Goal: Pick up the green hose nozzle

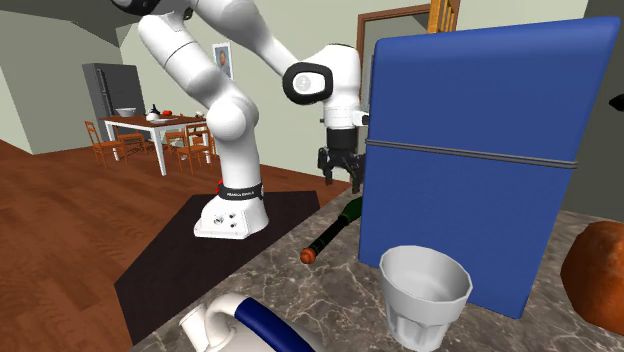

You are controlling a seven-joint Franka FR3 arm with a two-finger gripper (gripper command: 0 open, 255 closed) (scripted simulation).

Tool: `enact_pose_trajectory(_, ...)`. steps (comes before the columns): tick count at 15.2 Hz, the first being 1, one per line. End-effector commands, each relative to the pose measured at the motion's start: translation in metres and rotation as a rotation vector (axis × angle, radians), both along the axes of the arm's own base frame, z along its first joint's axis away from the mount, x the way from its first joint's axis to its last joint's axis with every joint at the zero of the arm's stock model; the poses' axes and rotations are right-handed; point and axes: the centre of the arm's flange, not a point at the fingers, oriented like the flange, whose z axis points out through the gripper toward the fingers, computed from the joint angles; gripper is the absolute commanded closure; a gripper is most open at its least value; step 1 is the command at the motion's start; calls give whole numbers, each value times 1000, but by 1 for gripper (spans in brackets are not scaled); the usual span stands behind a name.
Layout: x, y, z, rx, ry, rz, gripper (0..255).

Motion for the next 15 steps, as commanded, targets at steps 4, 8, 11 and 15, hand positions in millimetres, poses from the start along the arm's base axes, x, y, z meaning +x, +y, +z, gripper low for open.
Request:
enact_pose_trajectory(4, 4, -18, -45, -29, -12, 123, 0)
enact_pose_trajectory(8, 4, -18, -66, -29, -12, 123, 0)
enact_pose_trajectory(11, 4, -18, -80, -29, -12, 123, 0)
enact_pose_trajectory(15, 4, -19, -79, -29, -12, 123, 255)
